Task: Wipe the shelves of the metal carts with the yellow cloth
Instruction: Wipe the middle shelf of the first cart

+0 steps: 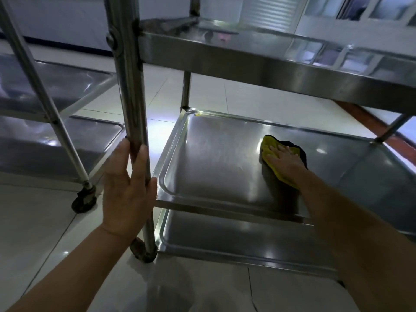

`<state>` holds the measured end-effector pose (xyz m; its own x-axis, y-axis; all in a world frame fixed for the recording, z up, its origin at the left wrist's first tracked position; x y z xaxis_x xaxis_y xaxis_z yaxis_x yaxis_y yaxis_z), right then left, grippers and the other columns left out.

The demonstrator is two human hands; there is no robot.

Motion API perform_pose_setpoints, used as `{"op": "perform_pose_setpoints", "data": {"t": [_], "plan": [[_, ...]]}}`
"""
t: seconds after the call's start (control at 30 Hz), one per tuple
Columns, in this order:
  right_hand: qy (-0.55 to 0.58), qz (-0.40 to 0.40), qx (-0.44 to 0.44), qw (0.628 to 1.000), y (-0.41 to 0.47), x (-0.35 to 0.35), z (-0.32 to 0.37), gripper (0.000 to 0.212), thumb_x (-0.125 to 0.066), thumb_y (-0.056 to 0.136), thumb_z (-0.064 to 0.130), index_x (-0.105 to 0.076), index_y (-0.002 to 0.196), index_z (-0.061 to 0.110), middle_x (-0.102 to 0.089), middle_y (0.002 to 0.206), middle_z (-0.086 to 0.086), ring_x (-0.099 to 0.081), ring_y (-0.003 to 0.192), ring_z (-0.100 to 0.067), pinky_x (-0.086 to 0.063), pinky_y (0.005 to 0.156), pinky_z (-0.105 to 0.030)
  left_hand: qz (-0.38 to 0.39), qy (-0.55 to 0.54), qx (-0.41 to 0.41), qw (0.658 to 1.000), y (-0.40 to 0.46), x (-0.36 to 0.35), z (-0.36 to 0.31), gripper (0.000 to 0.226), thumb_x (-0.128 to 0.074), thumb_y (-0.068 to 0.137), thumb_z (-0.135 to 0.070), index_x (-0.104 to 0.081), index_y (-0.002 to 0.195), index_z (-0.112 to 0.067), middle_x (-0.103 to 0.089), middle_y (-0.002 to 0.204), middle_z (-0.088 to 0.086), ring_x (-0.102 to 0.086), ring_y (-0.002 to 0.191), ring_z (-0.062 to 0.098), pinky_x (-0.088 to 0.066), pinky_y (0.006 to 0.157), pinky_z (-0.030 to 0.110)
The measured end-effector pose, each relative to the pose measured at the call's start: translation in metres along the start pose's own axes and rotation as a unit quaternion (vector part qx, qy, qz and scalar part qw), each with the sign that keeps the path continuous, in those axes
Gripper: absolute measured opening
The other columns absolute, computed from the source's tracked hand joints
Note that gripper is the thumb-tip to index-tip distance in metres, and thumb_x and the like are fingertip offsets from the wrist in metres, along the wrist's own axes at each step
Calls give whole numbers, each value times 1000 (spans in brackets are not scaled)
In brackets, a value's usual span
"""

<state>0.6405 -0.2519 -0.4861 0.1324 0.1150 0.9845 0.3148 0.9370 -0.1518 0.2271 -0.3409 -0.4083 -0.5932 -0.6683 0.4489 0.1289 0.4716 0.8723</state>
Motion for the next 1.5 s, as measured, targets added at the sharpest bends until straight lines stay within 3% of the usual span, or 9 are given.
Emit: {"op": "perform_pose_setpoints", "data": {"t": [0.17, 0.23, 0.37, 0.63, 0.8, 1.07, 1.2, 1.33, 1.5], "plan": [[-52, 10, -44, 998, -20, -7, -36, 73, -4, 90, 56, -8, 155, 21, 0, 162, -9, -1, 147, -38, -10, 117, -57, -22, -12, 3, 1000, -1, -3, -6, 84, -70, 70, 13, -26, 140, -6, -18, 141, 20, -26, 133, 35, -15, 117, 28], [-56, 3, -43, 998, -23, -12, -26, 91, 6, 75, 59, -14, 154, 19, -5, 162, -10, -5, 146, -40, -12, 115, -60, -33, -24, 9, 999, 0, 1, -6, 84, -70, 69, 16, -29, 139, -4, -20, 140, 19, -28, 129, 38, -23, 115, 32], [-52, -37, 8, 998, -39, -11, 54, 58, -22, 96, 34, -23, 151, 19, -12, 160, -11, -13, 145, -38, -13, 116, -57, -29, -27, -14, 999, 2, 5, -7, 82, -72, 69, 14, -30, 137, -3, -21, 138, 19, -29, 127, 37, -24, 114, 33], [-12, -7, 146, 989, -56, -38, 229, 55, -20, 102, 47, -9, 153, 33, -1, 162, -3, 2, 149, -27, -1, 119, -47, -6, -39, -50, 998, 1, 11, 0, 88, -79, 63, 9, -33, 136, -3, -20, 140, 18, -29, 127, 36, -36, 104, 44], [-17, 14, 235, 972, -97, -55, 284, 56, -22, 102, 50, -8, 153, 33, 0, 162, 1, 4, 148, -26, 1, 119, -47, 6, -18, -67, 998, -4, 4, 11, 109, -77, 67, 10, -13, 151, -16, -8, 146, 14, -18, 136, 31, -13, 118, 29], [-34, 20, 158, 987, -97, -58, 172, 82, 3, 84, 75, -5, 154, 33, -2, 162, 5, -2, 149, -21, -9, 118, -51, -38, -10, -112, 993, -4, 12, 8, 57, -55, 85, -3, -33, 138, -5, -16, 141, 21, -18, 134, 33, -7, 119, 31], [-46, -19, 85, 995, -108, -37, 78, 70, -2, 99, 54, -13, 154, 12, -9, 161, -9, -9, 148, -29, -7, 119, -47, -25, -32, -95, 995, -3, 11, 11, 49, -52, 90, -5, -34, 136, -5, -18, 141, 19, -26, 129, 38, -7, 118, 29], [-42, -44, -41, 997, -130, -24, 8, 56, -26, 104, 41, -15, 154, 17, -10, 161, -6, -9, 148, -26, -6, 119, -42, -22, -62, -80, 995, -2, 12, 13, 61, -61, 79, 1, -38, 135, -10, -14, 142, 15, -26, 128, 38, -7, 117, 27], [-121, -59, -32, 990, -158, -26, 23, 52, -23, 105, 28, -11, 153, 13, -7, 161, -6, -10, 147, -25, -8, 118, -41, -29, -86, -67, 994, -1, 11, 16, 64, -60, 79, 10, -39, 135, -12, -5, 146, 10, -25, 130, 38, -7, 118, 25]]}}
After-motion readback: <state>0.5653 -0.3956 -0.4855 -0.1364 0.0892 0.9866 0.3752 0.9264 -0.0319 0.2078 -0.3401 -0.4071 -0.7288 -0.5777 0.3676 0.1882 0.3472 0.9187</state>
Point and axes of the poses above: each hand's wrist, its own y-axis towards the middle knuckle, its own x-axis out of the back of the hand, z = x × y, the point moved 10 cm from there along y, towards the middle knuckle
